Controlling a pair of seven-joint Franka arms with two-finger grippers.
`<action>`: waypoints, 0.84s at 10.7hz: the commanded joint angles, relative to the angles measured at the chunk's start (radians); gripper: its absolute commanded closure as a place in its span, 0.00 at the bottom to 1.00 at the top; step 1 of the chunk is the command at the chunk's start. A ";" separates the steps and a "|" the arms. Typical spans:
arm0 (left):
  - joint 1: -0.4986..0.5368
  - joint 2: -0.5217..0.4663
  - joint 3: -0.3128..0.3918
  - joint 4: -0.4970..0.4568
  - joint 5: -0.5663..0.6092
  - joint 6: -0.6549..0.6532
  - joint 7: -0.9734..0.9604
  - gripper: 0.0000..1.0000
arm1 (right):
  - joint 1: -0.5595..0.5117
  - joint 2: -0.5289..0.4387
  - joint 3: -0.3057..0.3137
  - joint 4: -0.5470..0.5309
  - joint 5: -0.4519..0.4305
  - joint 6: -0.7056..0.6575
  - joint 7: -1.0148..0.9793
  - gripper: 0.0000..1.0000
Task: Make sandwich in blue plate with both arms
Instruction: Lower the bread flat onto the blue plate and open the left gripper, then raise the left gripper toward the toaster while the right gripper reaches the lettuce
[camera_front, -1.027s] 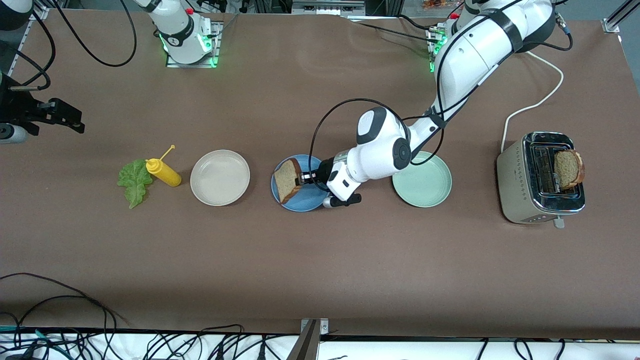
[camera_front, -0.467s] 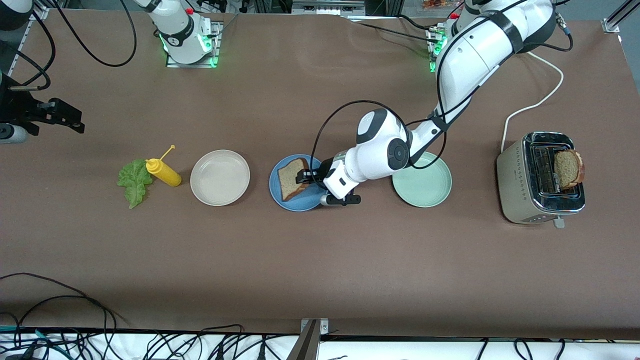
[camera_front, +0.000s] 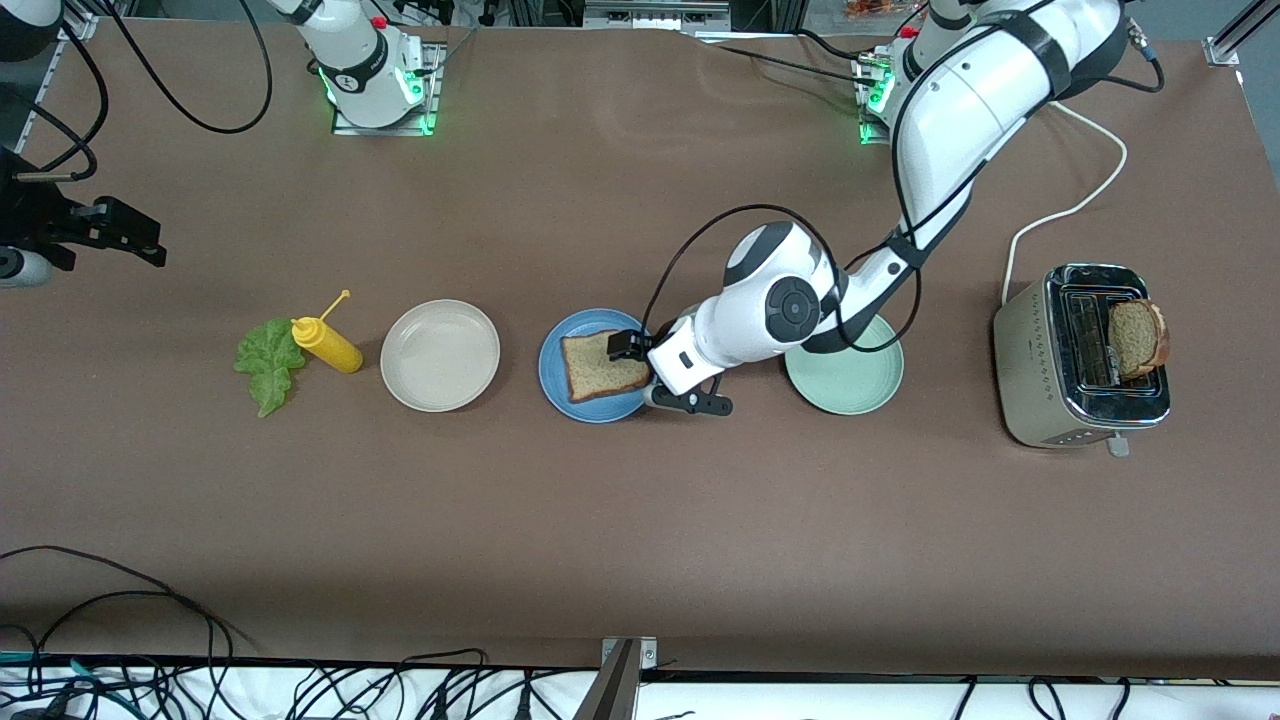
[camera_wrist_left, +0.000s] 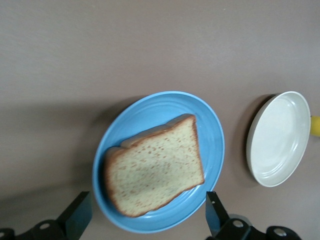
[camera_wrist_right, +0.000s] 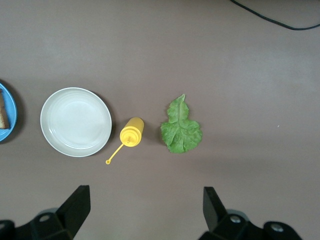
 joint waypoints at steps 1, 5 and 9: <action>0.005 -0.161 0.070 -0.015 0.037 -0.215 0.008 0.00 | -0.005 0.010 0.000 0.025 -0.014 0.008 -0.011 0.00; 0.005 -0.363 0.126 -0.029 0.089 -0.471 0.014 0.00 | -0.001 0.044 0.002 0.025 -0.014 0.023 -0.011 0.00; 0.005 -0.582 0.193 -0.028 0.111 -0.702 0.014 0.00 | -0.005 0.131 0.002 0.022 -0.003 0.079 -0.099 0.00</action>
